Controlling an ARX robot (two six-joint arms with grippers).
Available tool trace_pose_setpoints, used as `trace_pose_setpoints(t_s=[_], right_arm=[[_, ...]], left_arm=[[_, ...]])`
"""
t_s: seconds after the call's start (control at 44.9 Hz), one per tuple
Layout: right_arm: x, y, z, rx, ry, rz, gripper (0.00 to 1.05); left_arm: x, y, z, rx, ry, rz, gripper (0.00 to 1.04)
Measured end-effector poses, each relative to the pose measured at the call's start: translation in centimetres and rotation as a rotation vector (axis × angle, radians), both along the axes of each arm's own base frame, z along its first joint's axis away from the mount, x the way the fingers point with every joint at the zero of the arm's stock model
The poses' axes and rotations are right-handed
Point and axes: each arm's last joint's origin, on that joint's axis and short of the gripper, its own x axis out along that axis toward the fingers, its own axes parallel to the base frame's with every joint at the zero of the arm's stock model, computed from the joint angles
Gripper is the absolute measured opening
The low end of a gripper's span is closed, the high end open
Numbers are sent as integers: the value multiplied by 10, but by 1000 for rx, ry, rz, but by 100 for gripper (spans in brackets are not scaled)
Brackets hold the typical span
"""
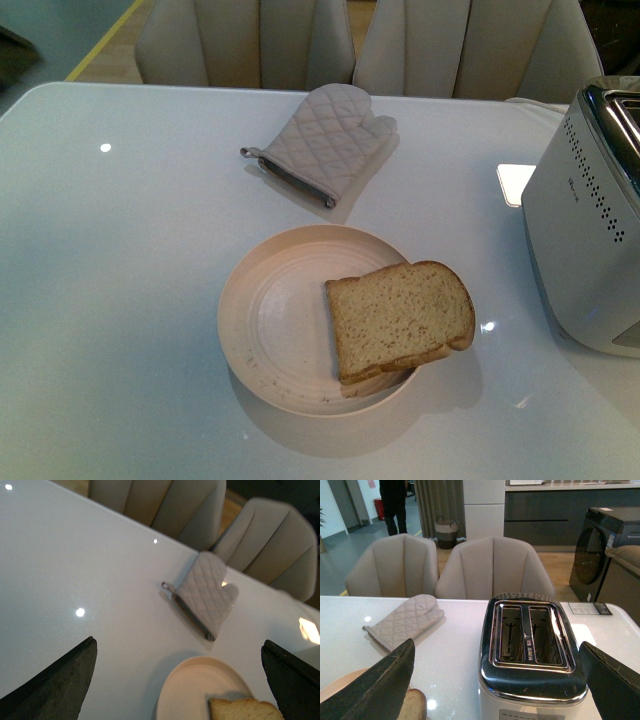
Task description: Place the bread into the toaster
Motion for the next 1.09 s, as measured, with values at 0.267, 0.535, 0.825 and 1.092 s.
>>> trace_pose_setpoints(t_s=[0.267, 0.535, 0.825, 1.092], right_arm=[[0, 0, 0, 0, 0, 0, 96], [0, 0, 0, 0, 0, 0, 96], [0, 0, 0, 0, 0, 0, 96], [0, 0, 0, 0, 0, 0, 96]], left_arm=[[-79, 28, 55, 265, -419, 95, 66], [-95, 31, 30, 390, -398, 81, 24], [-107, 32, 18, 403, -398, 78, 3], [-118, 32, 10, 405, -400, 78, 3]])
